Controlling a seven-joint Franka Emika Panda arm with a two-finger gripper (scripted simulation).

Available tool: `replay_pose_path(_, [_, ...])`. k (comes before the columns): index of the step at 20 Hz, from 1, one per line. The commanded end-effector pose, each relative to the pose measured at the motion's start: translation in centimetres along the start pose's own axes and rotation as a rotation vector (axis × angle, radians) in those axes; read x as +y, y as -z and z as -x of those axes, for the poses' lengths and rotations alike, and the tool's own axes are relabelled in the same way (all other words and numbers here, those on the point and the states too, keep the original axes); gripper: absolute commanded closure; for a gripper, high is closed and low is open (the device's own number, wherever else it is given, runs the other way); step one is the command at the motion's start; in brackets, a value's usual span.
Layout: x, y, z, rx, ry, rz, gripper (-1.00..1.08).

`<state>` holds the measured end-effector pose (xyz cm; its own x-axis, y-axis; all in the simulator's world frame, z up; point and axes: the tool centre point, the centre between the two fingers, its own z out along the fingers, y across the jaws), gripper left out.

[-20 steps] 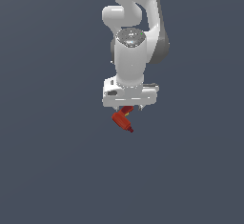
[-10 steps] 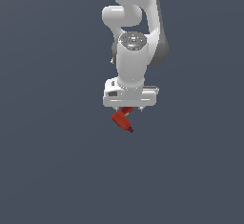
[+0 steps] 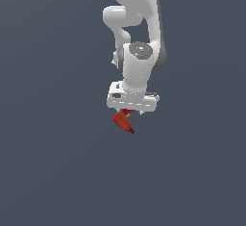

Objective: Pick up the object and move it to a goal position.

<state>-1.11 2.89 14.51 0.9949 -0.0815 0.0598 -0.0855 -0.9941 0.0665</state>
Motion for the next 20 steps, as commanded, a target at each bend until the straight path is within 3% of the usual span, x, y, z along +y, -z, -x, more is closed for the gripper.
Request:
replay_pose_path(1, [-0.1,-1.0,0.5,0.011,-0.035,0.023,-1.00])
replay_pose_path(11, [-0.2,-4.5,2.9,0.073,-0.168,0.101,-1.00])
replay_pose_path(20, [-0.3,-6.7,5.2,0.144,-0.276,0.141,-1.00])
